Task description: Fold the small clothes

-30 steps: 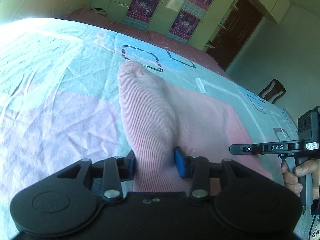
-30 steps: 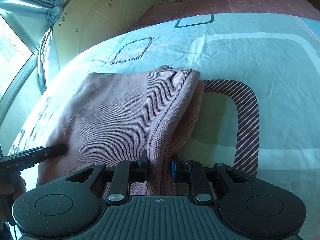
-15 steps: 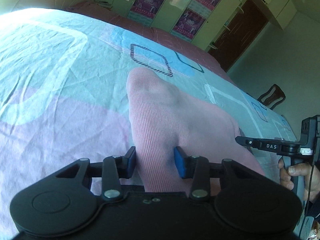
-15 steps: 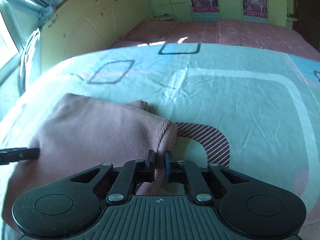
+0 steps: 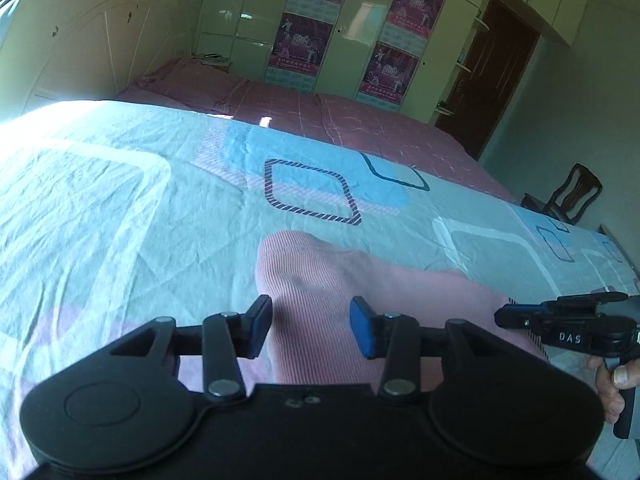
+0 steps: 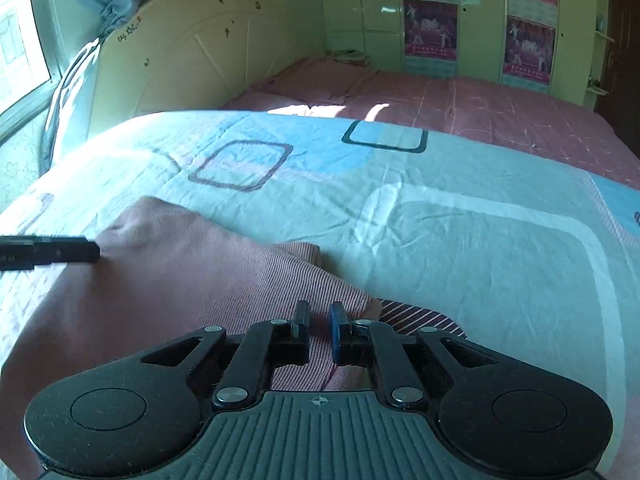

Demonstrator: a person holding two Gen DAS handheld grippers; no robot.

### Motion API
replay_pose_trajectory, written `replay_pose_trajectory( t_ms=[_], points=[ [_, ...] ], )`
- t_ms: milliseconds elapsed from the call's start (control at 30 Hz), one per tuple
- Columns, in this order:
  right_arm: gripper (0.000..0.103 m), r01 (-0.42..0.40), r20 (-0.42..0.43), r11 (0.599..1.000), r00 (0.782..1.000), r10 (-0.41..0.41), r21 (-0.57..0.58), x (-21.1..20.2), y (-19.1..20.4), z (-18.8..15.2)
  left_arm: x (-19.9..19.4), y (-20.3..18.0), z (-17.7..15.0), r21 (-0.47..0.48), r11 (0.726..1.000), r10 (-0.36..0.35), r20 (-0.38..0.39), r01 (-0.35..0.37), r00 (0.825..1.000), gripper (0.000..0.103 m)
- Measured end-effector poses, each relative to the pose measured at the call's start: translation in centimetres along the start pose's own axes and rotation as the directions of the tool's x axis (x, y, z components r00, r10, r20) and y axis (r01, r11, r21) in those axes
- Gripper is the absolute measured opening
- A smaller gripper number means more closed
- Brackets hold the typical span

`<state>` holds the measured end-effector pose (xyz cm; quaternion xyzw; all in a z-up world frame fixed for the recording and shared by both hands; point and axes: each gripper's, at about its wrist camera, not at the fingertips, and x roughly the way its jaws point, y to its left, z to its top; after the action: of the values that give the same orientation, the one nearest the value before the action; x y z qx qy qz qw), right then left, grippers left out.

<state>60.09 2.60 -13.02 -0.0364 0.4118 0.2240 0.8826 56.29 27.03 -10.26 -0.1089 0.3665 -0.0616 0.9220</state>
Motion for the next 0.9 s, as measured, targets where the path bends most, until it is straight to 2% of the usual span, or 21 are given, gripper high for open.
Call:
replay_pose_trajectory(
  t_ms=[100,167,233,333,433,467,533,600,700,800,900],
  points=[
    [0.009,0.002,0.006,1.000,1.000,-0.002,-0.001,0.4,-0.3,-0.4,1.7,-0.6,0.0,0.064,0.997,0.056,-0.086,-0.051,0.995,0.041],
    [0.009,0.009,0.000,1.000,1.000,-0.009,0.008,0.0,-0.2,-0.2,1.5,-0.1,0.0,0.034,0.998,0.052,-0.092,-0.050,0.994,0.041],
    [0.009,-0.007,0.021,1.000,1.000,0.007,0.014,-1.7,0.0,-0.1,-0.1,-0.8,-0.1,0.052,0.998,0.038,-0.056,-0.035,0.998,0.038],
    [0.009,-0.074,0.016,0.997,0.997,0.074,0.002,-3.9,0.9,-0.9,-2.3,-2.4,-1.2,0.111,0.994,0.010,-0.033,-0.007,0.999,0.040],
    [0.009,-0.135,-0.015,0.989,0.991,0.134,-0.067,-4.9,2.4,-2.5,-3.0,-2.8,-3.3,0.130,0.992,0.003,-0.062,0.005,0.998,0.039],
    [0.009,-0.138,-0.042,0.985,0.990,0.135,-0.104,-4.7,3.0,-3.1,-2.9,-2.8,-3.9,0.139,0.990,0.014,-0.065,-0.005,0.998,0.041],
    [0.008,-0.080,-0.063,0.979,0.996,0.069,-0.186,-3.8,3.6,-4.5,-2.8,-2.7,-4.5,0.123,0.992,0.020,-0.055,-0.013,0.998,0.041],
    [0.003,-0.070,-0.042,0.982,0.997,0.064,-0.174,-3.5,3.2,-4.9,-2.8,-3.3,-4.8,0.160,0.986,0.046,-0.043,-0.038,0.998,0.041],
    [0.001,-0.053,-0.038,0.992,0.998,0.048,-0.117,-3.9,3.1,-4.8,-4.2,-4.0,-5.0,0.160,0.986,0.059,-0.036,-0.052,0.998,0.040],
    [0.002,-0.085,-0.026,0.990,0.996,0.082,-0.115,-6.4,4.1,-5.5,-7.0,-4.5,-6.3,0.155,0.986,0.057,-0.014,-0.054,0.998,0.039],
    [0.002,-0.128,-0.036,0.982,0.992,0.124,-0.142,-8.6,5.2,-7.6,-9.1,-5.0,-8.7,0.147,0.985,0.088,-0.006,-0.086,0.996,0.038]
  ],
)
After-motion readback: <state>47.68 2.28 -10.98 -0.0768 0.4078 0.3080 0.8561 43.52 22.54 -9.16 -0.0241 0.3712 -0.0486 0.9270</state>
